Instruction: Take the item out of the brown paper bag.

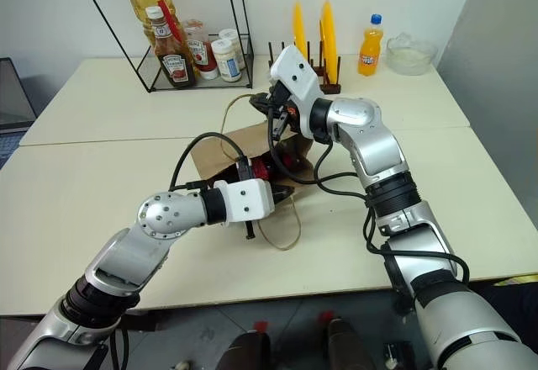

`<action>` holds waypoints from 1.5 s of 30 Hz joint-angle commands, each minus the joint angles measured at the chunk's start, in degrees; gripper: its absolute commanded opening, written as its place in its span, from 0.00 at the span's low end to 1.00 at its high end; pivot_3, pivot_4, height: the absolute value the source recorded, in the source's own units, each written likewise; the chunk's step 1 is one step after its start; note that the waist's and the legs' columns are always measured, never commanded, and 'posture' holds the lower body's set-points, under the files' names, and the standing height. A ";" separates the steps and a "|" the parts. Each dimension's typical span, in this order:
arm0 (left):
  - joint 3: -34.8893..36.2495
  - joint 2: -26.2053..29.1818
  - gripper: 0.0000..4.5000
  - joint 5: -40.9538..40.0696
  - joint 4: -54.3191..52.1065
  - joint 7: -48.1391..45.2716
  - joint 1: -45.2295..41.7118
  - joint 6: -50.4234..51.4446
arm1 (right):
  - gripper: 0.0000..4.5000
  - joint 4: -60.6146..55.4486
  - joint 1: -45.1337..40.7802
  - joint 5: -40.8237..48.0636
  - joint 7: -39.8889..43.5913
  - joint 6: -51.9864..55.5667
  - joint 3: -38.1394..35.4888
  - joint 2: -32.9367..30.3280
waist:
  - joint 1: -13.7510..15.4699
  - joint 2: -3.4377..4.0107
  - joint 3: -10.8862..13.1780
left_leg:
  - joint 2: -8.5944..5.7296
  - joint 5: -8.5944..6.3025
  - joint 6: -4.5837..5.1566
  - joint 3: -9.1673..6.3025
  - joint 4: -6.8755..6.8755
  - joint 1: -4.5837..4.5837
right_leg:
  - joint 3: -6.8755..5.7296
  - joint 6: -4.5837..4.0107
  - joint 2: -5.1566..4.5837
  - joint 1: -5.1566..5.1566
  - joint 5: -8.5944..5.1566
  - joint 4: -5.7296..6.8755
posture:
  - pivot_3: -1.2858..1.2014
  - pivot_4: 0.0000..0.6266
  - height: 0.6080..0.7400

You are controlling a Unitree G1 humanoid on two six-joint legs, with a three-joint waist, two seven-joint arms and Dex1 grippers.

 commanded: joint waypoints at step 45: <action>-1.19 -10.33 0.99 25.27 33.93 7.59 -14.27 10.01 | 0.00 -3.96 0.92 -0.88 0.10 -1.03 -0.86 -0.81 | -0.11 0.01 -0.03 | -0.03 0.01 -0.01 -0.02 0.10 0.06 | -0.03 0.00 -0.01 -0.01 0.01 0.28 | 0.52 0.24 1.00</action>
